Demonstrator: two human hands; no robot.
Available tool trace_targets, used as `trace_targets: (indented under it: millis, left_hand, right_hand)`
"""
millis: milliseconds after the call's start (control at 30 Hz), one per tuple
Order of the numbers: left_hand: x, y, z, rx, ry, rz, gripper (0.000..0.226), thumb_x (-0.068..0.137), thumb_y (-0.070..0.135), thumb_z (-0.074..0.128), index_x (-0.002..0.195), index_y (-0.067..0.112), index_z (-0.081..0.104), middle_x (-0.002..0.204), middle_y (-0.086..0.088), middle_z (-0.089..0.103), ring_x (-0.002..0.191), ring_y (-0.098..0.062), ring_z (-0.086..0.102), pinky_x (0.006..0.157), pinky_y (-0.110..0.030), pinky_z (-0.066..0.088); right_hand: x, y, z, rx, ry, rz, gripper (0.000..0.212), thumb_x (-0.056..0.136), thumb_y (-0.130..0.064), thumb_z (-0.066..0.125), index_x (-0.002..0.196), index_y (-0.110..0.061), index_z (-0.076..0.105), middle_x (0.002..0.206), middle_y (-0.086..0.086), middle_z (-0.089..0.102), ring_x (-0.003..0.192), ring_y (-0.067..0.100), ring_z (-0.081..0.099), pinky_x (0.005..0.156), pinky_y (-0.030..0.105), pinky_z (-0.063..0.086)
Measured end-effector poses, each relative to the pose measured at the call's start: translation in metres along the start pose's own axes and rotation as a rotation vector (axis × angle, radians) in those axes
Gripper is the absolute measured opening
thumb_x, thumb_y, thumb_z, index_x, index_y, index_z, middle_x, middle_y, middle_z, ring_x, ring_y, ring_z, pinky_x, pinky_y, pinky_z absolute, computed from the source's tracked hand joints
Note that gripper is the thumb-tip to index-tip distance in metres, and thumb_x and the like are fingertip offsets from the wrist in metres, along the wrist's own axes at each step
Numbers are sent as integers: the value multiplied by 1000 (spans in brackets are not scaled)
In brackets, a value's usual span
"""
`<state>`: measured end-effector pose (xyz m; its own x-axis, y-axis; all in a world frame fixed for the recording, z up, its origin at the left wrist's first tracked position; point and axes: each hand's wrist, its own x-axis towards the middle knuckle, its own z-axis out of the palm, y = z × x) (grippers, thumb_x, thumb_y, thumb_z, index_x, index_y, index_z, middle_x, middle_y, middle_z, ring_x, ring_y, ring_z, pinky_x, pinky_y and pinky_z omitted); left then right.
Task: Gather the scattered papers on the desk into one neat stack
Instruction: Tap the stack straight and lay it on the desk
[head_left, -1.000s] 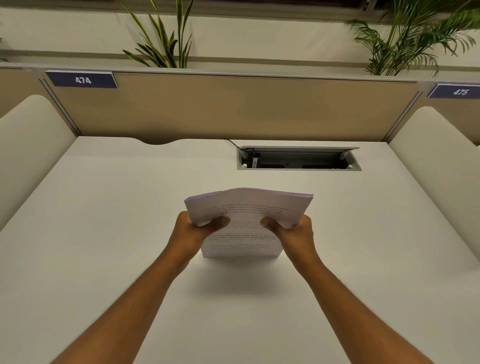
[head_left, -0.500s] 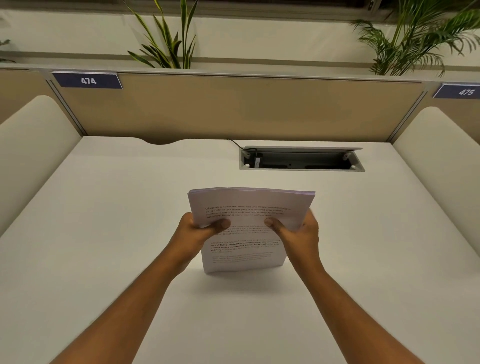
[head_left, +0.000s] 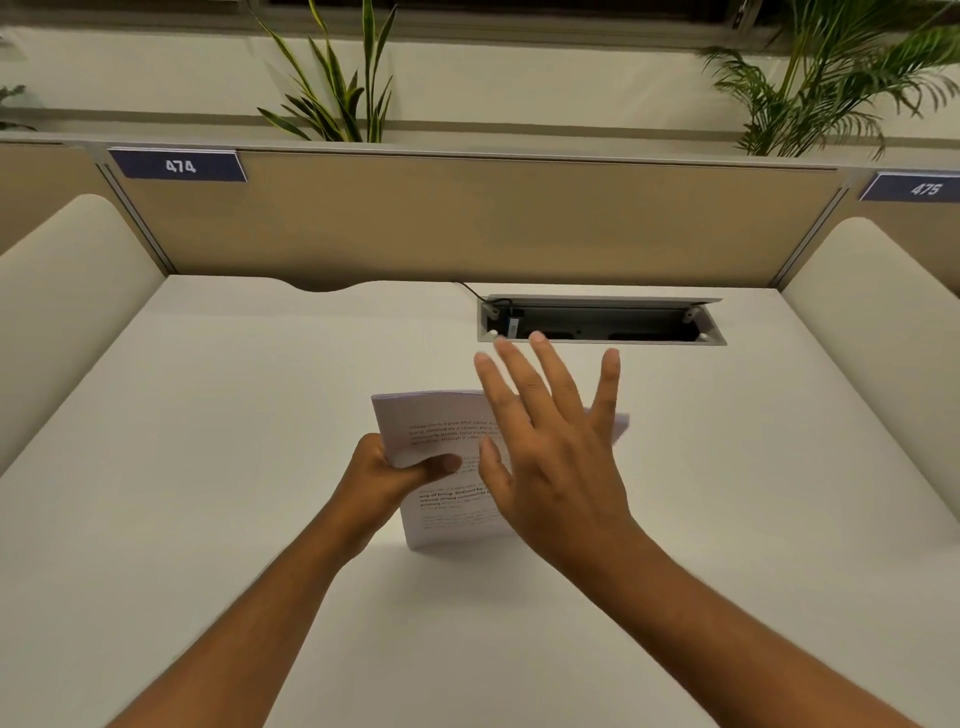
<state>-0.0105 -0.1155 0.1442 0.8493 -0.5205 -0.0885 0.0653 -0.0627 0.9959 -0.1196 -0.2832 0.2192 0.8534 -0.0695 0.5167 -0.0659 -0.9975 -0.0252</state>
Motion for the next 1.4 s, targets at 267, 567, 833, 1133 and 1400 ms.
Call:
trace_targets:
  millis: [267,567,833,1133,1400]
  left_hand:
    - [1,-3,1,32,52,22,27,85,35,80,107,49,82,112,5,86,108,-29,80,93,-50,66]
    - [-2,-5,-1,-15,7,-15,37,85,32,88,121,31,82,116,0,87,108,-24,80,94,-42,61]
    - [0,-5,3,-32,78,-50,23,82,32,92,100,46,87,110,4,87,101,-16,81,96,-45,62]
    - [8,0,7,-93,95,-4,29,78,29,87,103,43,87,114,2,87,104,-18,81,89,-37,61]
    - [16,-7,3,-10,23,-17,41,81,24,94,112,48,83,120,5,85,111,-19,79,99,-48,63]
  right_hand:
    - [12,-29,-2,25,-93,-167,77,94,-39,67,161,-17,36,167,13,39,158,39,27,123,71,-5]
    - [-1,-7,-11,-15,-56,34,68,94,-39,62,156,-16,47,164,8,44,158,34,30,123,73,0]
    - [-34,44,1,329,331,249,90,90,-32,77,159,-11,23,169,11,24,160,33,20,129,59,7]
    - [-49,73,69,1132,-204,728,29,94,-17,78,115,-35,73,115,-19,79,109,5,74,102,41,60]
    - [-58,65,93,1229,-165,798,23,99,-8,70,116,-23,74,111,-10,80,104,10,75,84,18,59]
